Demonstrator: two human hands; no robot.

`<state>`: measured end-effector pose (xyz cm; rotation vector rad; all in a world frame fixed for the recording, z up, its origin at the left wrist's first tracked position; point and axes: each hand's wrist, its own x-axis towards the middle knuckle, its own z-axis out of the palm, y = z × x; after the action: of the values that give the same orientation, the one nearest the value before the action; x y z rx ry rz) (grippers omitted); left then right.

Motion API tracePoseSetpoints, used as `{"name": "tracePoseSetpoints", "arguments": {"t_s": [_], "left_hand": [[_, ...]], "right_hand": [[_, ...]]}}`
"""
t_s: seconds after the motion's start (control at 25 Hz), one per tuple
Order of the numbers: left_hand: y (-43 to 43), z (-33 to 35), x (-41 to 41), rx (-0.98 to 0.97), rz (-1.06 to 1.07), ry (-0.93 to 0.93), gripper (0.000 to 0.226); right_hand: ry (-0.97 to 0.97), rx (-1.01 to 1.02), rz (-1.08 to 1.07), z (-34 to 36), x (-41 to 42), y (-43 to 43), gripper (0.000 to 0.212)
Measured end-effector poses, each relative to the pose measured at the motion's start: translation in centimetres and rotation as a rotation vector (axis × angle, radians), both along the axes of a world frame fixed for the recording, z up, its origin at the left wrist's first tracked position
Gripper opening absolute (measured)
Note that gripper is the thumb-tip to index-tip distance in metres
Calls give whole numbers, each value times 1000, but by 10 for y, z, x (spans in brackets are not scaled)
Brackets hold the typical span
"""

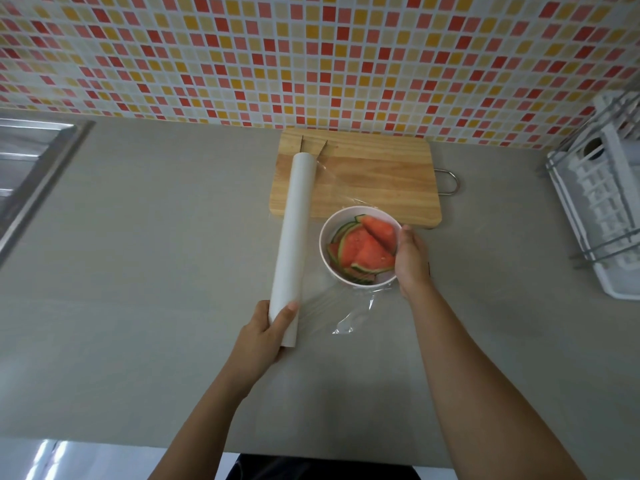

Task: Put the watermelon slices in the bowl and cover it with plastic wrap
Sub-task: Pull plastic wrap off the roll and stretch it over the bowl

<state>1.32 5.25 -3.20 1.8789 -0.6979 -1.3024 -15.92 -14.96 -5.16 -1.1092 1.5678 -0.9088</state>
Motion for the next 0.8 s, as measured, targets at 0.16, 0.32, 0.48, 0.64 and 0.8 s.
{"name": "tracePoseSetpoints", "arguments": {"t_s": [0.16,0.32,0.48,0.64,0.8], "left_hand": [[12,-8,6,-17,-10,295,53],[14,-16,8,-75,41,581,41],[10,-14,7,-103,32,282,42],[0,-15,-3,-103,64,-243,31],[-4,-22,-7,-93,85,-334,35]], "right_hand": [[-21,3,0,-1,0,-1,34],[-22,-21,-14,-3,1,-2,31],[-9,-24,-3,-4,0,-2,31],[-17,-22,-3,-4,0,-1,32],[-25,5,-19,-1,0,0,32]]}}
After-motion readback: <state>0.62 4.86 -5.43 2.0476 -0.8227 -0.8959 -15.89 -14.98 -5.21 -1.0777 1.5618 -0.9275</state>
